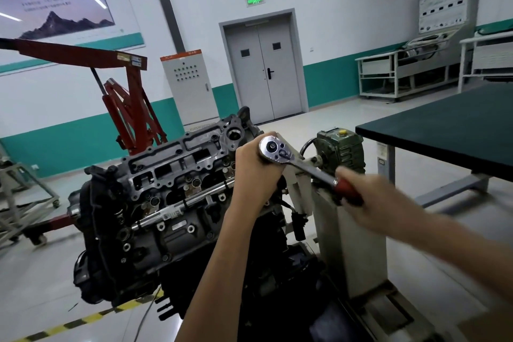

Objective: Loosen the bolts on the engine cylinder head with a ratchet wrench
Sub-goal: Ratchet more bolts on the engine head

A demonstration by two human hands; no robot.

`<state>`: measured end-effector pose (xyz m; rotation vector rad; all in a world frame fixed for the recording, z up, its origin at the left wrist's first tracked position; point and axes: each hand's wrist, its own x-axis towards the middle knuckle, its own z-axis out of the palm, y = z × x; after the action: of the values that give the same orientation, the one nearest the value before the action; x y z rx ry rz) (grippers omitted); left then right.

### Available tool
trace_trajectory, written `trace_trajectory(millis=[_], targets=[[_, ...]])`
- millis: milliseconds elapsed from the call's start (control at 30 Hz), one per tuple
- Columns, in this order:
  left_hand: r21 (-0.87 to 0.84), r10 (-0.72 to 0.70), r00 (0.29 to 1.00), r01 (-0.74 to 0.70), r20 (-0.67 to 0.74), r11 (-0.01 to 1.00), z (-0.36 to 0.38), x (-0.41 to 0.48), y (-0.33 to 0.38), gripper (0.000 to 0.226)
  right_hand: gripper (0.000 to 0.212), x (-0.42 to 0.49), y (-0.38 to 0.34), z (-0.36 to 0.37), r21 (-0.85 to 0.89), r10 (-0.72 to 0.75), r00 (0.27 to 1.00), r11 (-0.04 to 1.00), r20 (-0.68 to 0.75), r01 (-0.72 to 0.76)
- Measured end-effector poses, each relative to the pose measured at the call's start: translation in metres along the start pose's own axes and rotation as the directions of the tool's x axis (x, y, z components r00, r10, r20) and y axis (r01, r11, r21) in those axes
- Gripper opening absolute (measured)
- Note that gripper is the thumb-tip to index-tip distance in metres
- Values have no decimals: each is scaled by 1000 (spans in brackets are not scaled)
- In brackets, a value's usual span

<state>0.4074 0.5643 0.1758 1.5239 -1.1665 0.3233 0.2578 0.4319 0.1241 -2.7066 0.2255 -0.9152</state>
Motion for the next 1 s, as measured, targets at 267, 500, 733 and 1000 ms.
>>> trace_trajectory(millis=[267, 500, 733, 1000], targets=[[14, 25, 1000, -25, 12, 1000, -4, -3, 1, 19, 27, 40, 12, -49, -263, -124, 992, 958, -15, 116], [-42, 78, 987, -85, -138, 996, 13, -10, -2, 32, 27, -31, -60, 48, 391, 234, 968, 902, -87, -183], [-21, 47, 996, -48, -74, 999, 11, -5, -3, 37, 34, -30, -50, 54, 409, 222, 973, 895, -57, -181], [-44, 12, 1000, -11, 18, 999, 3, -1, 1, 22, 30, 55, 25, -62, -322, -184, 982, 929, 32, 184]])
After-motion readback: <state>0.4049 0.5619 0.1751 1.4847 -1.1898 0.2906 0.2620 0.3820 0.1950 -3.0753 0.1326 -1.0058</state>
